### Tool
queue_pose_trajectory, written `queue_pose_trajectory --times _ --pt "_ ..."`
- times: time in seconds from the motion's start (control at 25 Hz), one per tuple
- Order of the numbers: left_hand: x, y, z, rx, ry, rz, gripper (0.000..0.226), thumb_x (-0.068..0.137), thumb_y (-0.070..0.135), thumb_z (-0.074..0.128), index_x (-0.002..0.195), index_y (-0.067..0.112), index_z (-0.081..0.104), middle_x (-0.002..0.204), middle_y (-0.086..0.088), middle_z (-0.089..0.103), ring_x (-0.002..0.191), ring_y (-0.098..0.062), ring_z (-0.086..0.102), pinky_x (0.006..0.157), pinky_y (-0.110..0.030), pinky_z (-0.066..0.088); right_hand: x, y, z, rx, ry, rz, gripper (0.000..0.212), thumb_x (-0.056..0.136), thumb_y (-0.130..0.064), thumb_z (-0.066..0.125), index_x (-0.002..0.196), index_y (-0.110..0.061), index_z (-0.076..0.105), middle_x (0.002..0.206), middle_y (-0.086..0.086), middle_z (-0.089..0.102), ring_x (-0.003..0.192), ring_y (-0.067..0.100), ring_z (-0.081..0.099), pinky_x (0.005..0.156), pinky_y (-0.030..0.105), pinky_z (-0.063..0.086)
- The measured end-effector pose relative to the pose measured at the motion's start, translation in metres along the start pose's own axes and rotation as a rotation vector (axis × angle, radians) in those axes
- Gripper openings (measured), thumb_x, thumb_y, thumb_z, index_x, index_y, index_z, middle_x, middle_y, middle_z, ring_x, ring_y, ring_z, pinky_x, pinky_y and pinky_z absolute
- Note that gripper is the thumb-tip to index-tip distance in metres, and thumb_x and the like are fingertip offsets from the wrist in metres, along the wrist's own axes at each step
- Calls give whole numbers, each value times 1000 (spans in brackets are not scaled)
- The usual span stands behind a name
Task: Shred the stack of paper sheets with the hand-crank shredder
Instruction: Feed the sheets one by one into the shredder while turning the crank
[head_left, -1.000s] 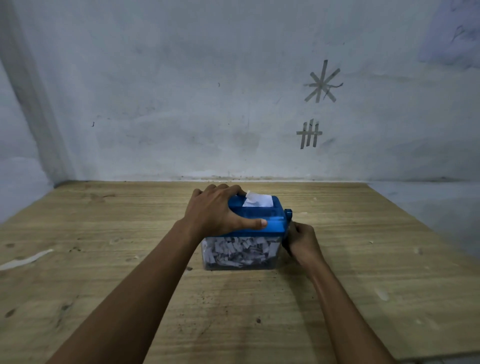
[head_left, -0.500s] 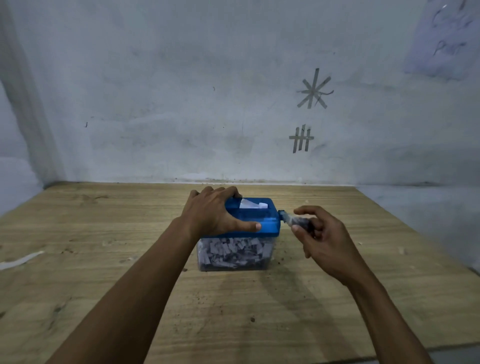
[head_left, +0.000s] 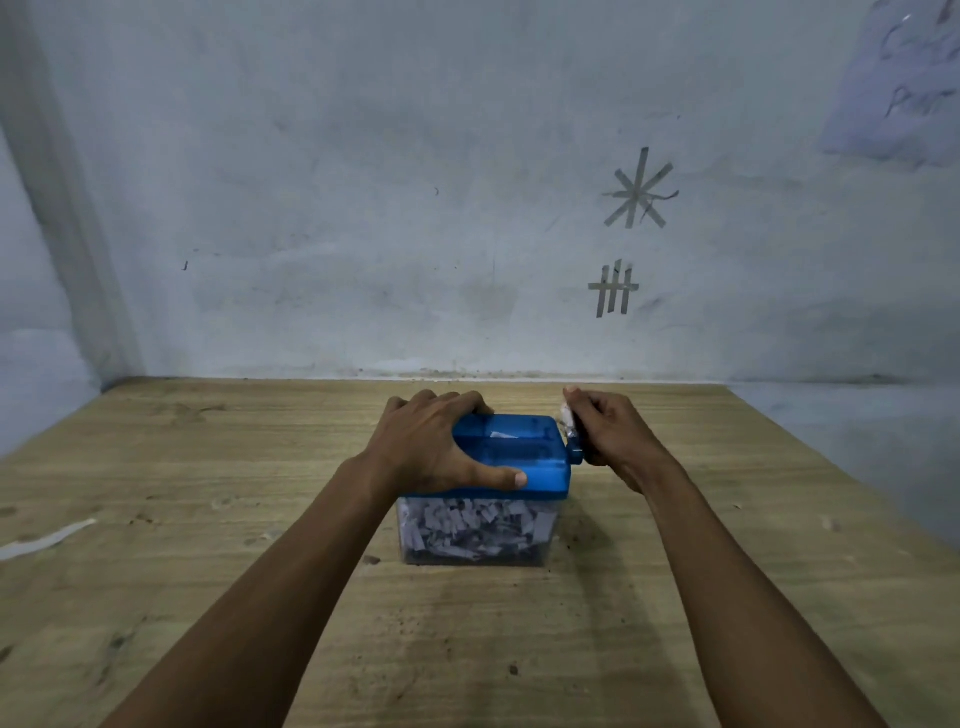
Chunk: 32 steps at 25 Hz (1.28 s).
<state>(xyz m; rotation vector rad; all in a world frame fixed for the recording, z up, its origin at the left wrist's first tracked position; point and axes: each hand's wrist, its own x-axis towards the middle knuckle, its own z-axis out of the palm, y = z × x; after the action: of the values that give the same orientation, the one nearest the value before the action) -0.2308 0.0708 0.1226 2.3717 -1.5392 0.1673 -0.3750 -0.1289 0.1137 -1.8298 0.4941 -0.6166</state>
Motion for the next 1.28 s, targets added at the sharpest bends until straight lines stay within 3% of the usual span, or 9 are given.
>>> queue_pose_trajectory --times 0.12,0.2,0.44,0.6,0.76,0.88,1.0,1.12,1.28 --pt "-1 1 1 12 8 -24 102 50 105 29 129 42 48 128 15 58 108 -12 47 92 -38 30 1 35 13 -48 -50 346 34 106 -26 42 86 -5 60 58 3 45 45 12 32 44 26 27" --pt "-2 2 2 33 5 -40 105 50 105 26 135 45 44 134 13 56 118 -15 49 97 -41 31 -10 51 28 53 2 433 25 100 -9 38 91 -3 61 58 4 48 44 13 34 43 25 26" --pt "-4 8 3 51 20 -115 110 49 106 23 142 51 41 138 7 54 127 -20 47 102 -47 33 -41 61 49 11 275 225 33 106 -25 41 85 -10 61 65 4 55 52 15 44 51 29 36" --pt "-4 9 1 45 15 -113 113 47 106 22 143 48 43 138 7 54 127 -21 48 101 -46 32 -92 56 38 -50 230 65 30 106 -34 43 87 -19 62 62 -7 53 56 10 47 56 33 40" --pt "-4 10 -1 46 17 -88 113 48 105 23 142 46 44 137 9 54 126 -19 48 101 -44 32 -105 41 17 -116 136 -123 13 102 -26 54 97 -21 66 61 -16 56 57 0 49 57 25 41" --pt "-3 10 1 54 12 -77 114 49 105 23 143 44 44 138 10 54 125 -19 48 100 -44 33 -104 43 19 -74 207 -150 16 100 -32 55 93 -21 66 62 -19 59 56 -1 52 57 22 40" --pt "-5 9 5 74 8 -44 111 52 105 24 145 45 41 139 11 52 125 -17 46 98 -42 31 -97 27 29 3 345 -235 34 100 -43 48 85 -17 64 55 -15 50 51 1 41 51 20 36" --pt "-4 8 8 95 -7 -26 110 55 105 23 146 47 38 140 12 51 124 -16 45 98 -41 32 -58 -6 28 93 479 -159 45 103 -35 52 70 -6 61 51 -11 52 48 1 45 50 16 39" --pt "0 6 4 85 15 -59 112 54 105 18 148 47 37 142 12 50 127 -19 45 100 -44 31 -7 -30 22 164 291 119 37 94 -38 55 67 -13 54 56 2 48 42 13 32 46 23 24"
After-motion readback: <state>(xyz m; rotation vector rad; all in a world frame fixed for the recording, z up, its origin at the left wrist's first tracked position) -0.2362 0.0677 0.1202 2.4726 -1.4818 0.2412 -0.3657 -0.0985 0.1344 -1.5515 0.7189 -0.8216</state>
